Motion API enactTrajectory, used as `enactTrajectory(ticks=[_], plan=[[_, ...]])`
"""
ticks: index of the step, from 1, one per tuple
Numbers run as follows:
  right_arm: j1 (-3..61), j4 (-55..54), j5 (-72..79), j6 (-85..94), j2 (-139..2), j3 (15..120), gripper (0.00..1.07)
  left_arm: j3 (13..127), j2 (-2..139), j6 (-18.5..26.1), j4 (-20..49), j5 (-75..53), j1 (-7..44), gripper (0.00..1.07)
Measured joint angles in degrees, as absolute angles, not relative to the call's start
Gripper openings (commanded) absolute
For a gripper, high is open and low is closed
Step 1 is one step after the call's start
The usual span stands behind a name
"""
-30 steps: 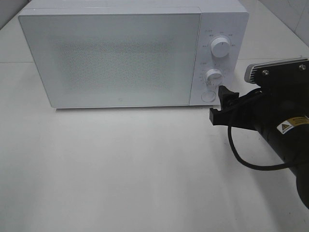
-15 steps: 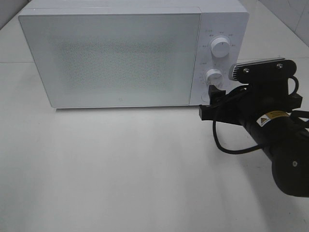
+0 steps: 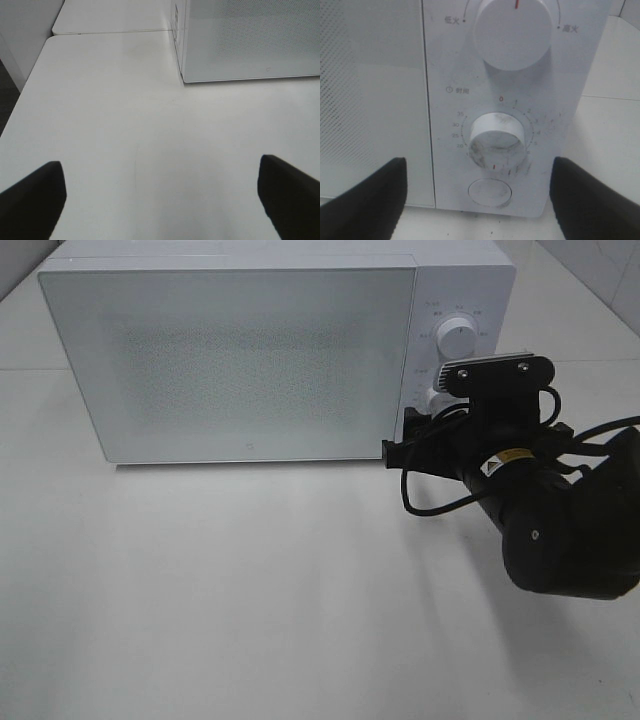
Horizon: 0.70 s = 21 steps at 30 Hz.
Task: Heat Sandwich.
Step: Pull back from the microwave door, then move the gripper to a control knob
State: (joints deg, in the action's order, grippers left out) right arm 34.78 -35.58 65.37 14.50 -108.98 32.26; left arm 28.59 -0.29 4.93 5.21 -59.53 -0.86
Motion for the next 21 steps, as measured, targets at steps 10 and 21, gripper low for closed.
enactTrajectory(ticks=[10, 21], plan=[[31.7, -33.4, 63.4, 13.6, -112.7, 37.5, 0.76, 28.6, -0.3, 4.9, 5.2, -59.5, -0.9, 0.98], [29.6, -32.7, 62.9, 13.6, -114.2, 40.2, 0.76, 28.6, -0.3, 4.9, 5.2, -59.5, -0.9, 0.98]])
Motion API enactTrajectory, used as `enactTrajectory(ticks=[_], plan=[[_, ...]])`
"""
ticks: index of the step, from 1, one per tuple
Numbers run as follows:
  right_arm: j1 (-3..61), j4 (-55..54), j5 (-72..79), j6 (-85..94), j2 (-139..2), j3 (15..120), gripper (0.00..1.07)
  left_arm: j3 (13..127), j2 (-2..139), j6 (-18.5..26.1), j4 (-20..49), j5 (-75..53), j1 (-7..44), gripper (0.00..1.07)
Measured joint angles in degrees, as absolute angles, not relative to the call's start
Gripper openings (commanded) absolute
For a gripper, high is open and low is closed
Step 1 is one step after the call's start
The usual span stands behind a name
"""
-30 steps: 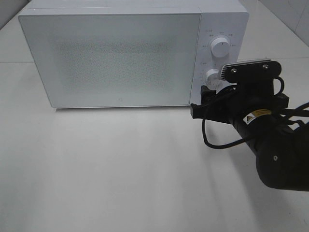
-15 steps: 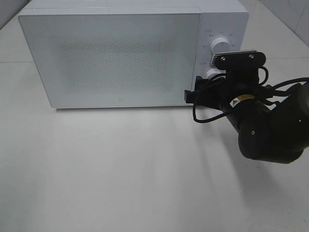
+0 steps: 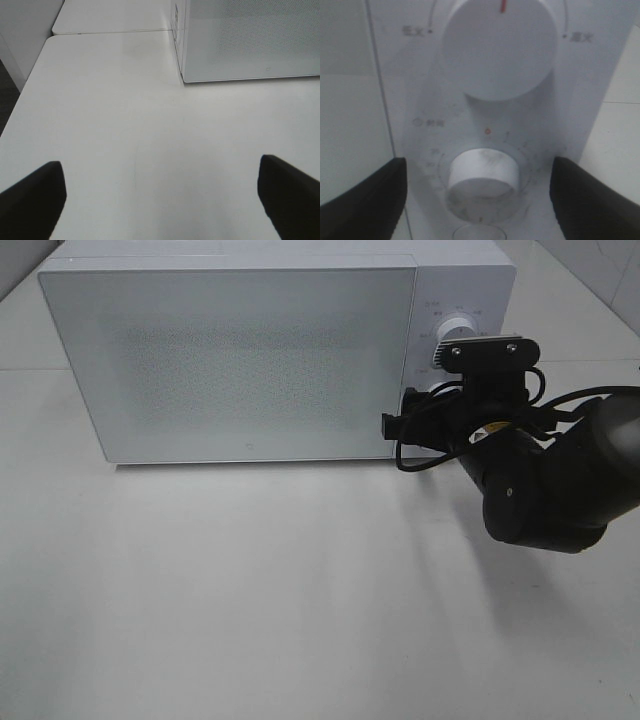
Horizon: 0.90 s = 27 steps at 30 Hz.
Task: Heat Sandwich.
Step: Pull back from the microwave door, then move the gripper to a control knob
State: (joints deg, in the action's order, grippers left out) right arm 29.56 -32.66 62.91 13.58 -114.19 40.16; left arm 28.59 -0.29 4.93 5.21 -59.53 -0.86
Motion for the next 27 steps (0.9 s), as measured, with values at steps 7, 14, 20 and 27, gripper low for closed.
enactTrajectory(ticks=[7, 14, 20, 27], plan=[[29.4, -32.7, 63.0, 13.6, -114.2, 40.2, 0.75, 28.6, -0.3, 4.9, 5.2, -59.5, -0.9, 0.98], [29.4, -32.7, 62.4, 13.6, -114.2, 40.2, 0.49, 28.6, -0.3, 4.9, 5.2, -59.5, -0.9, 0.98], [29.4, -32.5, 62.0, 13.6, -114.2, 40.2, 0.10, 28.6, -0.3, 4.9, 5.2, -59.5, -0.9, 0.98], [29.4, -32.5, 62.0, 13.6, -114.2, 40.2, 0.03, 28.6, -0.3, 4.9, 5.2, -59.5, -0.9, 0.98]])
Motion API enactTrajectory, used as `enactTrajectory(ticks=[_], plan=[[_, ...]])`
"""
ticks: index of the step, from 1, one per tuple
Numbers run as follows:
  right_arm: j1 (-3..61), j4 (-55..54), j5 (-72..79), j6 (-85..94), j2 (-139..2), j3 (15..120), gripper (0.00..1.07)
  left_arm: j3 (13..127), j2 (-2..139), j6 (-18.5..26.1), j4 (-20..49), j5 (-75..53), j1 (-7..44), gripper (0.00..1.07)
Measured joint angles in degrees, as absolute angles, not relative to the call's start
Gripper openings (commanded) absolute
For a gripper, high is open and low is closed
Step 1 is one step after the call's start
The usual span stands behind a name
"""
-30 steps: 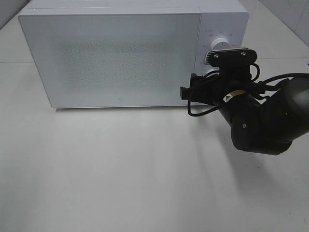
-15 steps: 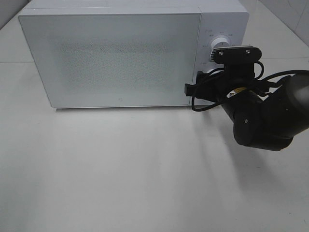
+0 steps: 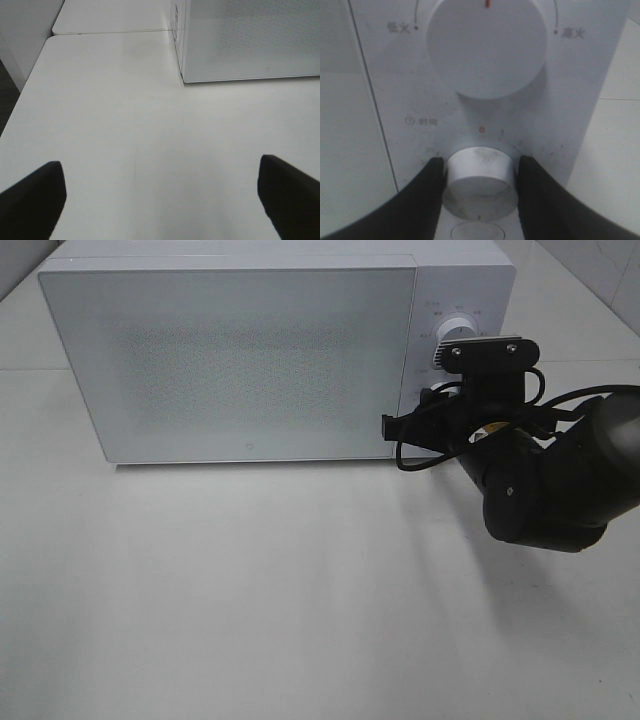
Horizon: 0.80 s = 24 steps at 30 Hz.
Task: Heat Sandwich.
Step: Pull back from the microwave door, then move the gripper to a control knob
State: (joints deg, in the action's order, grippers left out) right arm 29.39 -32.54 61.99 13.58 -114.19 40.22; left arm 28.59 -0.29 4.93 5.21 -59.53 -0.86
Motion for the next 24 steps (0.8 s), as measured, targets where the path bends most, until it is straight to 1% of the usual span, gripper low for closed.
enactTrajectory(ticks=[11, 15, 24], plan=[[29.4, -32.5, 62.1, 12.9, -114.2, 40.2, 0.04, 28.6, -0.3, 4.9, 5.2, -59.5, -0.9, 0.98], [29.4, -32.5, 62.5, 10.3, -114.2, 40.2, 0.05, 28.6, -0.3, 4.9, 5.2, -59.5, -0.9, 0.98], [29.4, -32.5, 63.2, -4.4, -114.5, 40.2, 0.05, 28.6, -0.3, 4.9, 5.2, -59.5, -0.9, 0.98]])
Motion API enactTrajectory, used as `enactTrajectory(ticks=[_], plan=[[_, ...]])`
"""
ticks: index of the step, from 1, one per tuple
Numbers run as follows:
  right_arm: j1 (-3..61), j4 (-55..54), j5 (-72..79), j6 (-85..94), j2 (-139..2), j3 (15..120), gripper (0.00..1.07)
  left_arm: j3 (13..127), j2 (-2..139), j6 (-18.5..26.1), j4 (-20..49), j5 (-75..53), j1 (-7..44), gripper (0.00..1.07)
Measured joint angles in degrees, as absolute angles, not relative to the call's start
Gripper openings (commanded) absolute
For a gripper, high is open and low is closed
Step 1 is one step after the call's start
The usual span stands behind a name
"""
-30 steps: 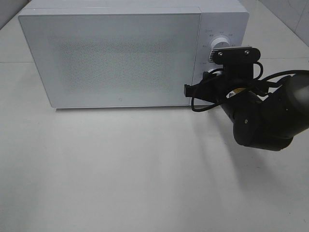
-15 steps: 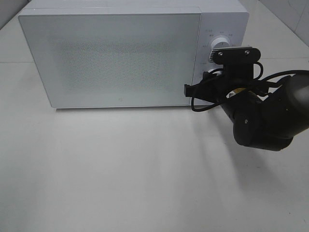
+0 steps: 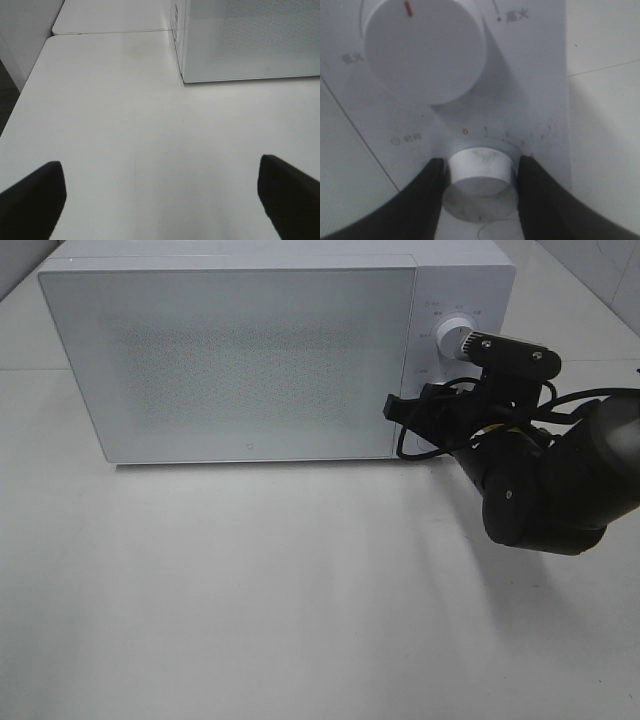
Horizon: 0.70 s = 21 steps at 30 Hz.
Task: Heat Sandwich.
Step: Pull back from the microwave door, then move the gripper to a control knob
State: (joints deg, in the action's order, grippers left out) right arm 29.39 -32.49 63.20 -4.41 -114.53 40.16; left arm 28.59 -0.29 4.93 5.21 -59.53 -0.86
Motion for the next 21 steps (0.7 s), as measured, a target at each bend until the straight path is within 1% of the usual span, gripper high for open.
enactTrajectory(ticks=[4, 5, 7, 9, 10, 21], plan=[[29.4, -32.5, 63.3, -14.4, -114.5, 40.2, 0.05, 28.6, -0.3, 4.9, 5.2, -59.5, -0.9, 0.98], [29.4, -32.5, 63.3, -14.4, -114.5, 40.2, 0.05, 28.6, -0.3, 4.9, 5.2, -59.5, -0.9, 0.98], [29.4, -32.5, 63.4, -21.5, -114.5, 40.2, 0.05, 28.6, -0.3, 4.9, 5.2, -59.5, -0.9, 0.98], [29.4, -32.6, 63.4, -23.5, -114.5, 40.2, 0.05, 28.6, -0.3, 4.9, 5.2, -59.5, -0.9, 0.98], [29.4, -32.9, 63.4, -28.5, -114.5, 40.2, 0.05, 28.6, -0.3, 4.9, 5.2, -59.5, -0.9, 0.98], [29.6, -34.1, 63.5, -48.6, -114.5, 40.0, 0.06, 28.6, -0.3, 4.9, 5.2, -59.5, -0.9, 0.98]])
